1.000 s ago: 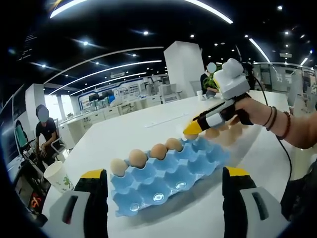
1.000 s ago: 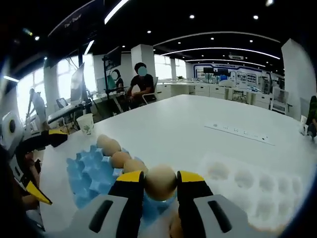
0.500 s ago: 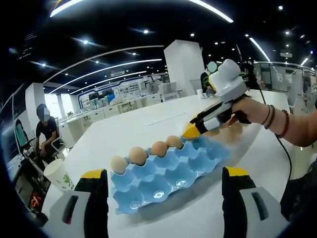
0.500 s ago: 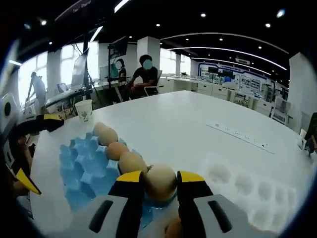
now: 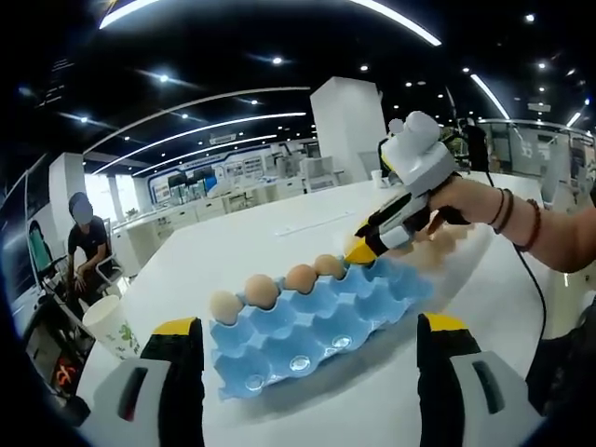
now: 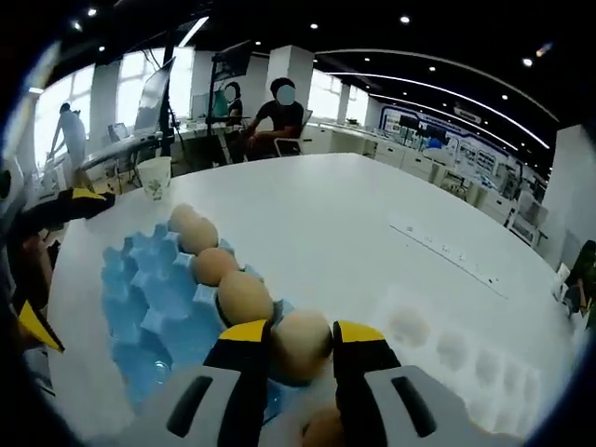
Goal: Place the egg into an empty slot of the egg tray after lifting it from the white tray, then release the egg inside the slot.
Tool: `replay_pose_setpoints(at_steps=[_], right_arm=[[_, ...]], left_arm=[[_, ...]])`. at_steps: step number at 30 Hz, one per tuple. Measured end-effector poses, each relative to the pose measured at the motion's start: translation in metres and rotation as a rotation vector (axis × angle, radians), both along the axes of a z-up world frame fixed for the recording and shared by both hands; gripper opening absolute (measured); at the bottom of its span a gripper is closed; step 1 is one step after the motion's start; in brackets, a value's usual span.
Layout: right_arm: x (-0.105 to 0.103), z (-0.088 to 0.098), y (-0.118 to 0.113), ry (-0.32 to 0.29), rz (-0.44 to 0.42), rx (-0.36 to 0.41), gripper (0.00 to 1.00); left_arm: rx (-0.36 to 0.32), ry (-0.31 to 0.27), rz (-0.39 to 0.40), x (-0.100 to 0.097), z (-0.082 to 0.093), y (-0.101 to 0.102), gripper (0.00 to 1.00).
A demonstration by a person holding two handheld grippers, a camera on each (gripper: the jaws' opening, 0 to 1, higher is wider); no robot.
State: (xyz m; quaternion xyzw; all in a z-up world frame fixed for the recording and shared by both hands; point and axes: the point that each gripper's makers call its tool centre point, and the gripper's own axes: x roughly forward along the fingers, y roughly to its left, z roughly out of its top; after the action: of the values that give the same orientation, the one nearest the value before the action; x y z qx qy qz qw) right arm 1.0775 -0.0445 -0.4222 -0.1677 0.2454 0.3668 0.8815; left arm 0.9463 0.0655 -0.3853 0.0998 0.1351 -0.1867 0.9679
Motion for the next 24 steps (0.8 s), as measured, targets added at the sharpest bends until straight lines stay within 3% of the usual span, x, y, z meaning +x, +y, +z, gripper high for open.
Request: replay_pose_setpoints(at_steps=[7, 24], right_arm=[[-0.0025, -0.0038, -0.002, 0.063, -0.012, 0.032, 0.26], [0.0003, 0.0013, -0.002, 0.038, -0.015, 0.036, 0.29]], left_arm=[[-0.007, -0.003, 0.001, -0.0006, 0.0006, 0.0011, 0.97], [-0.007, -0.008, -0.009, 0.0024, 0.0039, -0.0002, 0.97]])
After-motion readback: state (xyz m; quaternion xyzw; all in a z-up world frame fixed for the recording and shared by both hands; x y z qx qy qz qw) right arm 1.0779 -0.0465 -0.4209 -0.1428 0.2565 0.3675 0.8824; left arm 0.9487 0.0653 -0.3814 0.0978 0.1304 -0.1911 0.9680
